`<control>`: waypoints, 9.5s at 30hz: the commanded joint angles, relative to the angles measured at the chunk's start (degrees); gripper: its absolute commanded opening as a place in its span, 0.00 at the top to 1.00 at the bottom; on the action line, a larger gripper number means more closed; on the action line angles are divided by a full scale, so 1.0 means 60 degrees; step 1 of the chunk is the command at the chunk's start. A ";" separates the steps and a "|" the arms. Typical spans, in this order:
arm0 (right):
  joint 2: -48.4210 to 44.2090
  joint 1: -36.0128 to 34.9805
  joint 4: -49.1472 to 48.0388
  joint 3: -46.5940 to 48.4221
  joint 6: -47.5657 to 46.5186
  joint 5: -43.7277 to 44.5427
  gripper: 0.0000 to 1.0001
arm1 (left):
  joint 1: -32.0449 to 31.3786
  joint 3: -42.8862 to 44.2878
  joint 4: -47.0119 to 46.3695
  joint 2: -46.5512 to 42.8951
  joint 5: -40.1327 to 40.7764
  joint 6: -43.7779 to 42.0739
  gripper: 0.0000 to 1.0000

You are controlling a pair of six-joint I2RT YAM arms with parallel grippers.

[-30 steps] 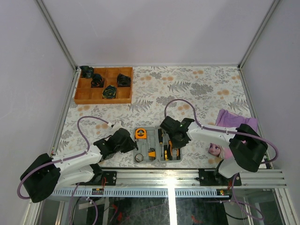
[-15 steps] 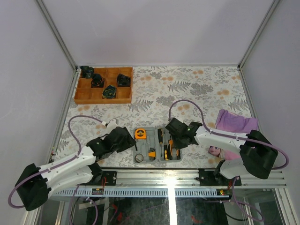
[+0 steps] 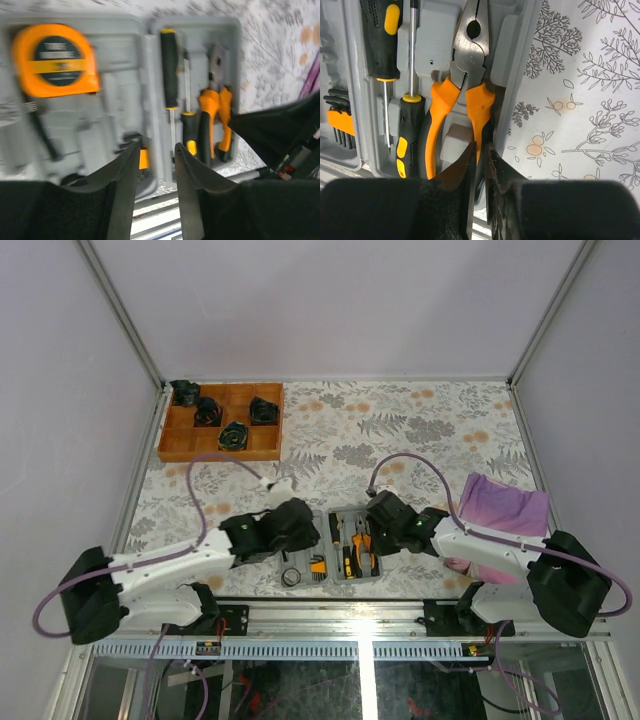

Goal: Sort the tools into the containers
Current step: Adjust the pliers in the storage box, then close the storage box at the center of the board.

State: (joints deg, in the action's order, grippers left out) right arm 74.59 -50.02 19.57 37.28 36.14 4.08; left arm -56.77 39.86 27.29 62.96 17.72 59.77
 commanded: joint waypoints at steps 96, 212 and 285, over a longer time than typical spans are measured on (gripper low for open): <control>0.2278 -0.0029 -0.1072 -0.1067 0.0693 -0.0438 1.00 | -0.1554 0.1753 -0.1998 0.6640 -0.1360 -0.0616 1.00; -0.0915 0.2433 -0.0788 -0.1562 0.0162 -0.0703 0.91 | 0.3030 -0.1875 -0.1517 -0.1327 -0.3224 -0.1361 1.00; -0.1812 0.2433 -0.9190 -0.4481 0.2987 -0.4649 1.00 | 0.0214 0.1977 -0.1641 0.1215 -0.2442 -0.0573 1.00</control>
State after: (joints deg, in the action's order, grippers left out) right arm 63.77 -34.74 -30.52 7.51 53.98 -22.15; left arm -53.67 47.22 24.08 68.69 3.40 54.15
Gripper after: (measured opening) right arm 0.011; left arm 0.049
